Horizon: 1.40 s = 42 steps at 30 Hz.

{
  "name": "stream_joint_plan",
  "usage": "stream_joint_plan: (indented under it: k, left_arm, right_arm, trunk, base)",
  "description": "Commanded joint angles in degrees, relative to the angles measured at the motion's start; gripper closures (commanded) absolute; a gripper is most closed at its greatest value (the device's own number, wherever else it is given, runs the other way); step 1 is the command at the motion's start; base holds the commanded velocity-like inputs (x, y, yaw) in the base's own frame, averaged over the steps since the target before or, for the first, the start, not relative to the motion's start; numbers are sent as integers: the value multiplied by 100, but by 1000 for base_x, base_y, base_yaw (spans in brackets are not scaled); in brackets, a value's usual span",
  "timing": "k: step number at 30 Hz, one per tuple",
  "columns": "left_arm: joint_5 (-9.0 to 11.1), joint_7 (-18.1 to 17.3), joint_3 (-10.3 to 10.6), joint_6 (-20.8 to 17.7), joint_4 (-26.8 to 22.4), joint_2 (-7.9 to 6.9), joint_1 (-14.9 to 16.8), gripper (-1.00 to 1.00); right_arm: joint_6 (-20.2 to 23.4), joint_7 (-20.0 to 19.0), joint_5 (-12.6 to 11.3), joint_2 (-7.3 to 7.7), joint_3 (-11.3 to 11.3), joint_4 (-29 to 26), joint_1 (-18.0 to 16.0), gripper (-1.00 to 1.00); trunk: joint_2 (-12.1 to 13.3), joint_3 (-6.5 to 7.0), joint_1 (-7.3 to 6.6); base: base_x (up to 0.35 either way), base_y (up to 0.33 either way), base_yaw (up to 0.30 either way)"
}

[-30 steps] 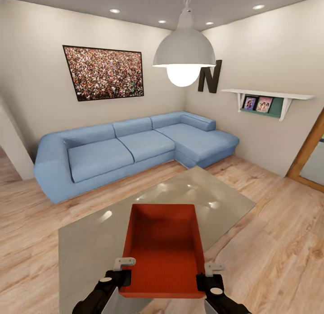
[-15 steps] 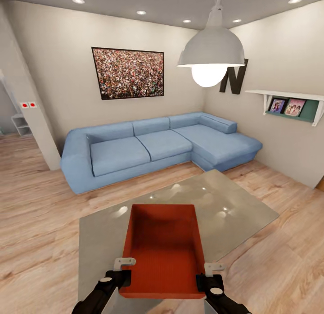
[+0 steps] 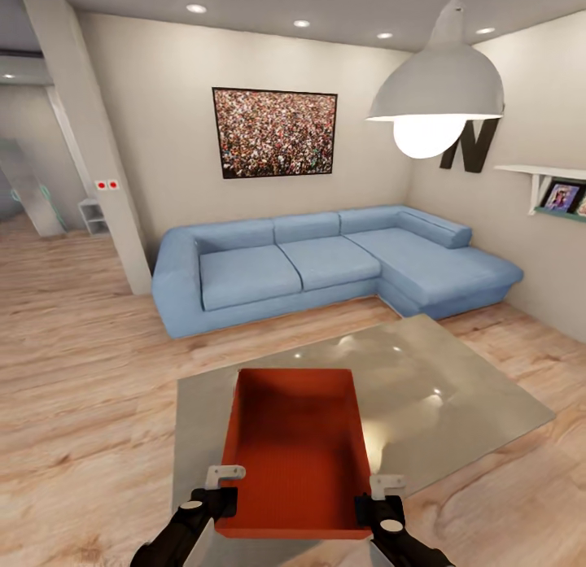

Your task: Move the two storage containers from the living room to the garage. In the garage, place one container on the floor and stack the other container on top of it (either order is fine).

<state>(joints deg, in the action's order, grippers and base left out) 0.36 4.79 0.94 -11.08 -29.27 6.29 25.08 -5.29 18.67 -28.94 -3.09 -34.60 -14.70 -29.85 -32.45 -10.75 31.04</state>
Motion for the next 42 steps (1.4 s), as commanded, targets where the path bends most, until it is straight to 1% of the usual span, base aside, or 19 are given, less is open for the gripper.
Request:
stream_joint_plan:
  k: [1,42]
  left_arm:
    - [-45,53,10,29,-27,4,4,100]
    - [-45,48,10,27,-35,4,6,100]
  right_arm:
    - [-9,208,-191,1,-38,28,0,100]
    - [-7,208,-191,10,-38,28,-3,100]
  trunk:
    - [-9,-10,2]
    - [-9,-10,2]
  base:
    - [0,0,274]
    - [0,0,274]
